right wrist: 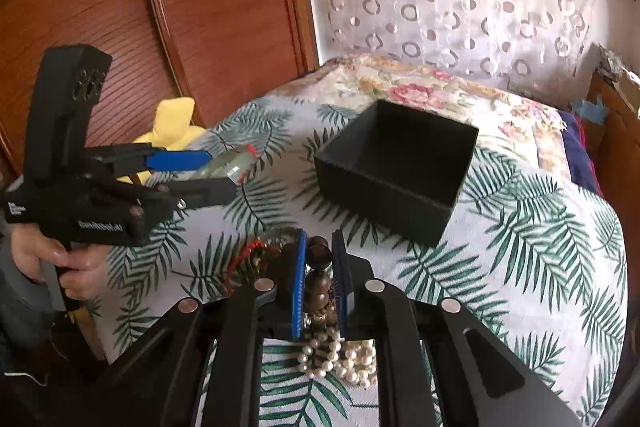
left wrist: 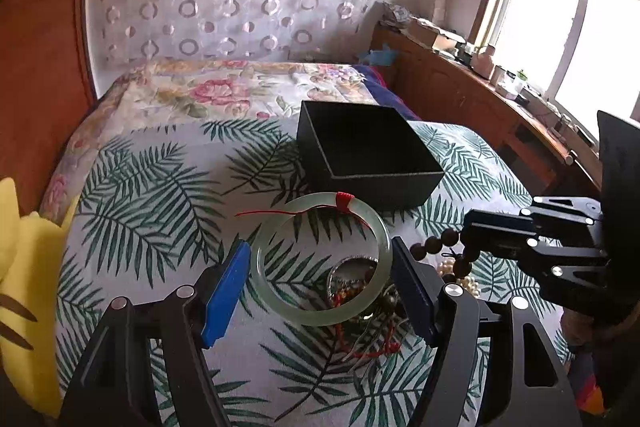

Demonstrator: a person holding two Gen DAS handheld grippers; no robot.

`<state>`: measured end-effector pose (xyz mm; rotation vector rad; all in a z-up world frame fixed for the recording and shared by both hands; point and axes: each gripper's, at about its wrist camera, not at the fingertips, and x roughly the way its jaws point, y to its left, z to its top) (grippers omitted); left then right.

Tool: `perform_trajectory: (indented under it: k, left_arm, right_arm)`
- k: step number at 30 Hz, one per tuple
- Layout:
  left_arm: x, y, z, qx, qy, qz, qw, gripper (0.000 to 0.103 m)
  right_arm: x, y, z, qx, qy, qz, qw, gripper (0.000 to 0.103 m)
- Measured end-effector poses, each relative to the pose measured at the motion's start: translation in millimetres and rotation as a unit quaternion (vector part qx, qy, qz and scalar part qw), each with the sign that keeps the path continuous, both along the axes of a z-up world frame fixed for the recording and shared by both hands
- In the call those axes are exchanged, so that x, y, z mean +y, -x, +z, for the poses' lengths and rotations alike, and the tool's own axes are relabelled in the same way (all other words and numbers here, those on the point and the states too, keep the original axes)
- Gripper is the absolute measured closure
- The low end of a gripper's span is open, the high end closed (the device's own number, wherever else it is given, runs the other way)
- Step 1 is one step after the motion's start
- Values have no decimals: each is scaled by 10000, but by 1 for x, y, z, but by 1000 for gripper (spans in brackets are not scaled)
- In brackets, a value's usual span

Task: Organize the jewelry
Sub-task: 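Lift the brown bead bracelet with the right gripper over the black box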

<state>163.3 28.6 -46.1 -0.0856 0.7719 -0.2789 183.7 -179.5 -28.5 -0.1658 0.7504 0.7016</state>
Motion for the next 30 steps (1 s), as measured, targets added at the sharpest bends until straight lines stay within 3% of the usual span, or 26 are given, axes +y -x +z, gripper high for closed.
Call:
perform_trajectory:
  k: [13, 22, 30]
  left_arm:
    - [-8, -18, 13, -205, -75, -83, 9997, 36]
    - [-31, -52, 23, -355, -213, -243, 9989, 36]
    - [-55, -90, 11, -226, -341, -322, 9986, 35]
  right_arm:
    - [-4, -12, 39, -487, -24, -2, 9988, 89]
    - [-21, -34, 69, -921, 40, -238, 9955, 89]
    - [-31, -61, 85, -1108, 60, -325, 9933, 89]
